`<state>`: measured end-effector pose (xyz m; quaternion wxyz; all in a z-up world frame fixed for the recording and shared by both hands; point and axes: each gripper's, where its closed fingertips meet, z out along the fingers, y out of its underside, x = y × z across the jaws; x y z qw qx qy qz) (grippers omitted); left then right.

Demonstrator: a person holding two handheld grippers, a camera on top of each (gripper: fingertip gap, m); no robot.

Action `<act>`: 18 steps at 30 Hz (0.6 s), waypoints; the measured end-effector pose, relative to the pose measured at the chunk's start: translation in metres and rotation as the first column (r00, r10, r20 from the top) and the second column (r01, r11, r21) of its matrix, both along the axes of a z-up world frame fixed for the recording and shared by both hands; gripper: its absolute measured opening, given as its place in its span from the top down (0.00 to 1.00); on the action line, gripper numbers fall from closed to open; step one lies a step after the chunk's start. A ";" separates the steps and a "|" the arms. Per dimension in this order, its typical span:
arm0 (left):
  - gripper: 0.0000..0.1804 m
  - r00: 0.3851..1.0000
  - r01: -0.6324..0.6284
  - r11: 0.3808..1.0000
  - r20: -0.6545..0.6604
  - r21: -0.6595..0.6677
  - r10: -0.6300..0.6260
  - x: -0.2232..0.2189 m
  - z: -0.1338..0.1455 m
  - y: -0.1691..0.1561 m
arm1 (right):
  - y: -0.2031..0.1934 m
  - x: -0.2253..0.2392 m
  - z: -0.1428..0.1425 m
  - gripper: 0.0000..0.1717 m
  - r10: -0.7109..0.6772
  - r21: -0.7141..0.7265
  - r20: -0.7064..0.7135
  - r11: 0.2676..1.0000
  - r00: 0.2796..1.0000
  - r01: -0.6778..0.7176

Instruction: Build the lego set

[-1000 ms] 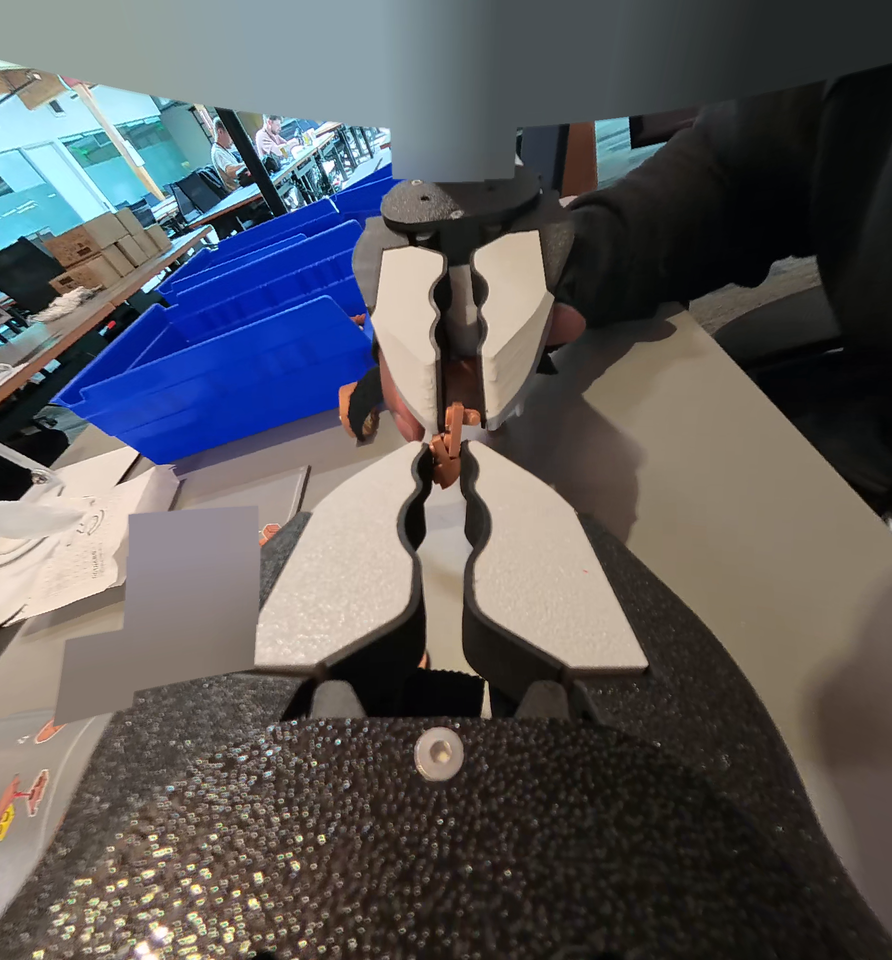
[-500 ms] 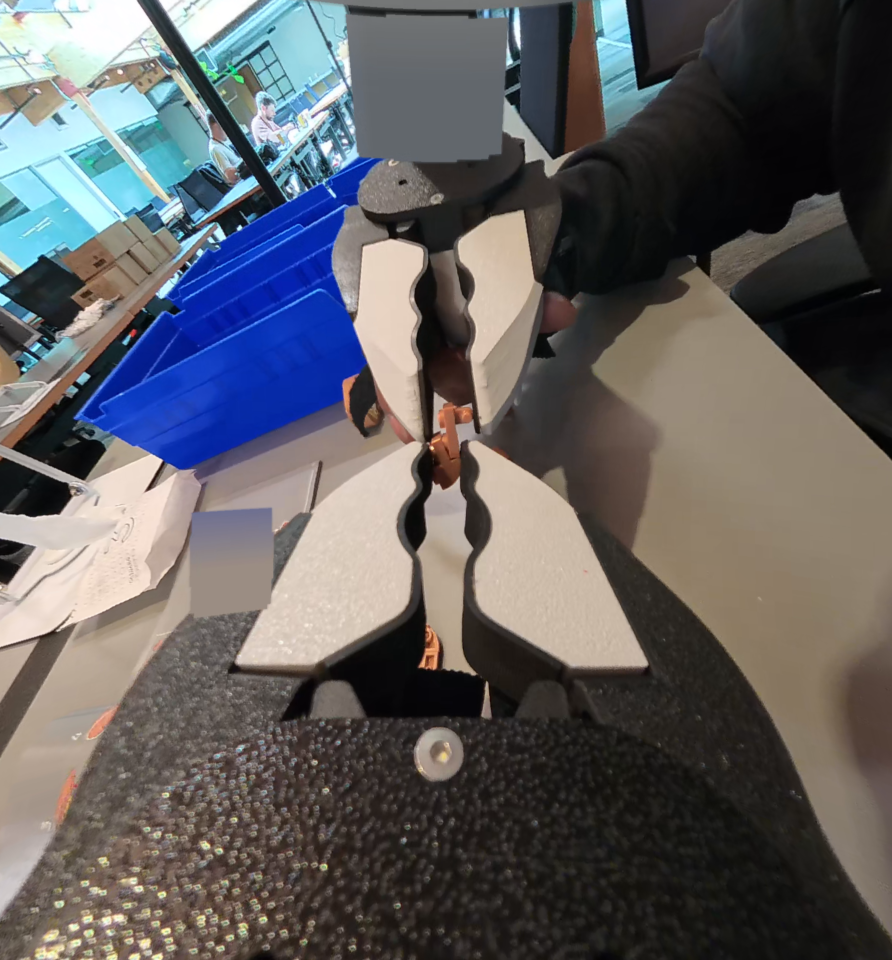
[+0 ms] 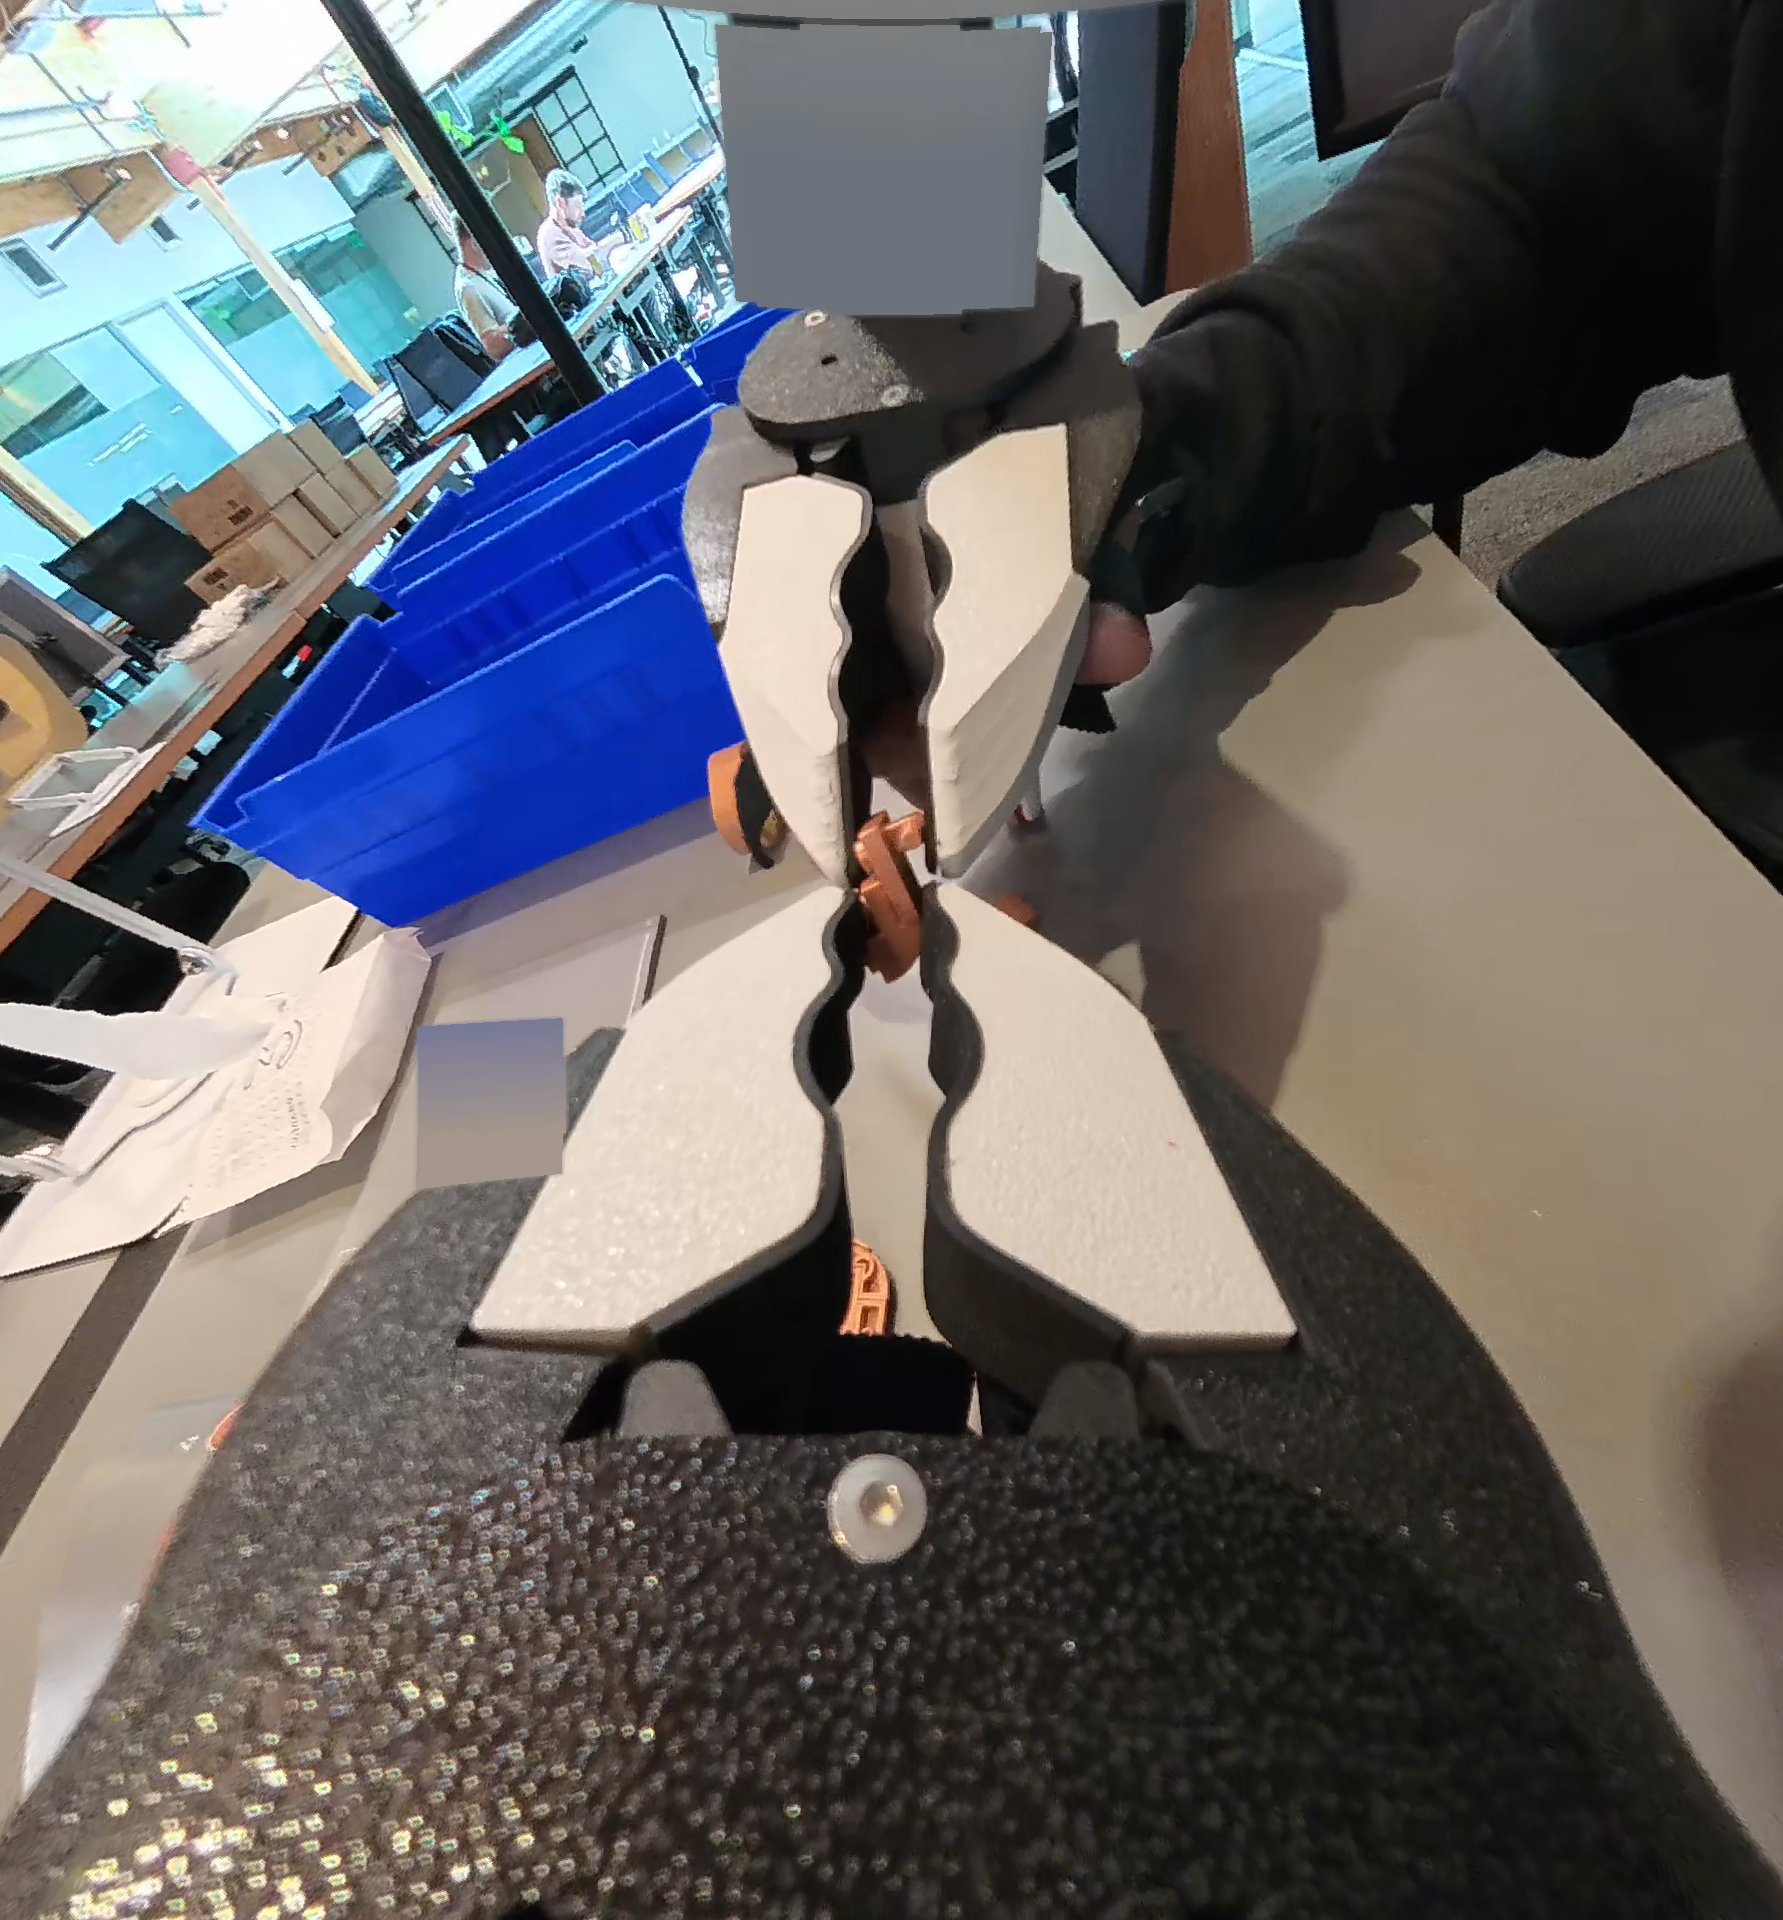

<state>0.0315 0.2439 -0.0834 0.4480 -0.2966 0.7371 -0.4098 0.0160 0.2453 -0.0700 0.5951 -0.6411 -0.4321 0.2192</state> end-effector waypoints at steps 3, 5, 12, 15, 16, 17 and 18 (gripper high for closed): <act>0.95 1.000 0.000 1.000 -0.003 -0.004 0.000 0.000 0.000 0.000 | 0.000 0.000 -0.001 0.93 -0.009 0.014 0.017 1.000 1.000 0.009; 0.95 1.000 0.005 1.000 -0.007 -0.012 -0.005 0.000 -0.001 0.000 | 0.000 0.000 -0.001 0.93 -0.011 0.020 0.026 1.000 1.000 0.011; 0.95 0.999 0.033 0.996 -0.007 -0.081 -0.034 0.000 0.000 -0.002 | 0.000 0.000 -0.001 0.93 -0.011 0.023 0.032 1.000 0.999 0.010; 0.95 0.999 0.039 0.995 -0.003 -0.087 -0.039 0.000 0.001 -0.003 | 0.000 0.000 0.000 0.94 -0.007 0.021 0.028 1.000 1.000 0.007; 0.95 0.999 0.039 0.995 -0.005 -0.087 -0.040 0.000 0.001 -0.002 | 0.000 0.000 0.000 0.94 -0.009 0.022 0.029 1.000 1.000 0.008; 0.95 0.999 0.039 0.995 -0.007 -0.089 -0.040 0.000 0.000 -0.002 | 0.000 0.000 -0.001 0.94 -0.014 0.023 0.031 1.000 0.999 0.013; 0.95 0.999 0.037 0.995 -0.007 -0.091 -0.037 0.001 -0.001 -0.001 | 0.001 0.001 -0.001 0.94 -0.023 0.022 0.025 1.000 0.999 0.022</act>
